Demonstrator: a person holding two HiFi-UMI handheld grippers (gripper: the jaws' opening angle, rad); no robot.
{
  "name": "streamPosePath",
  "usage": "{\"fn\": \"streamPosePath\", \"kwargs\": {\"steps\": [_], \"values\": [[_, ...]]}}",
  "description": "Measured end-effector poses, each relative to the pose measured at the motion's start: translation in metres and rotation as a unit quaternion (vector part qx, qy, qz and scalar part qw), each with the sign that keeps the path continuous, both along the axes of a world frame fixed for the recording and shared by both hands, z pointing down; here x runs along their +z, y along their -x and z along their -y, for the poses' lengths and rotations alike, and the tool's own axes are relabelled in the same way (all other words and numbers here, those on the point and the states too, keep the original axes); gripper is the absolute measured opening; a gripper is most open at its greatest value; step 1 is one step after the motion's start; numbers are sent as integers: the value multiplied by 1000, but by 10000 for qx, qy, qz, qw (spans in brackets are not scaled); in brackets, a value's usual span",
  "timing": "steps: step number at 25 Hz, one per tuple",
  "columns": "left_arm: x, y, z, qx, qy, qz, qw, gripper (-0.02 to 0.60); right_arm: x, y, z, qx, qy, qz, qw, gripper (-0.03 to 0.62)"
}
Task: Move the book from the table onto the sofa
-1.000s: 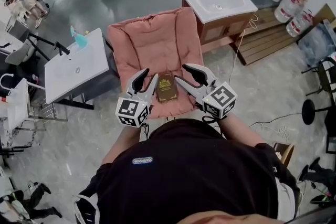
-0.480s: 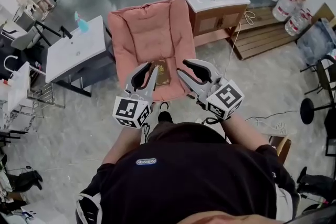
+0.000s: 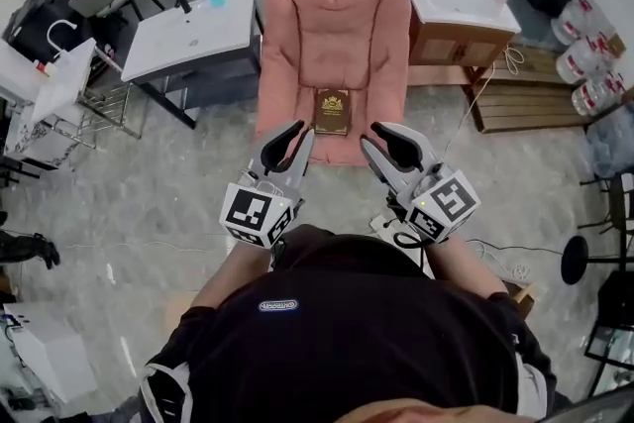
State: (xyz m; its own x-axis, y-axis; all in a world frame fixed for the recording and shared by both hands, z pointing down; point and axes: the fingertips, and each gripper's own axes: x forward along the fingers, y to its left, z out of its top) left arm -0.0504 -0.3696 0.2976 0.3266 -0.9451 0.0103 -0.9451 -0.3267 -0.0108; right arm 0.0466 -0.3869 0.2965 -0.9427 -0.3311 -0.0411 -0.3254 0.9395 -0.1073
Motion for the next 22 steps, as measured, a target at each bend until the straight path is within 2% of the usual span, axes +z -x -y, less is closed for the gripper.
{"fn": "streamPosePath", "kwargs": {"steps": [5,9,14,18,22], "values": [[-7,46,-29,-388,-87,-4,9992,60,-2,45,-18,-388,-3,-73,9992,126],[-11,98,-57,-805,-106,108,9966,55,0,93,-31,-754,114,-135,9970,117],[11,158,-96,-1277,164,83,9916,48,10,145,-53,-1188,143,-217,9926,113],[10,183,-119,-1696,190,199,9851,28,18,167,-64,-1507,235,-162,9882,80],[5,181,-137,-2130,107,277,9766,9,21,174,-70,-1952,175,-96,9806,57]]}}
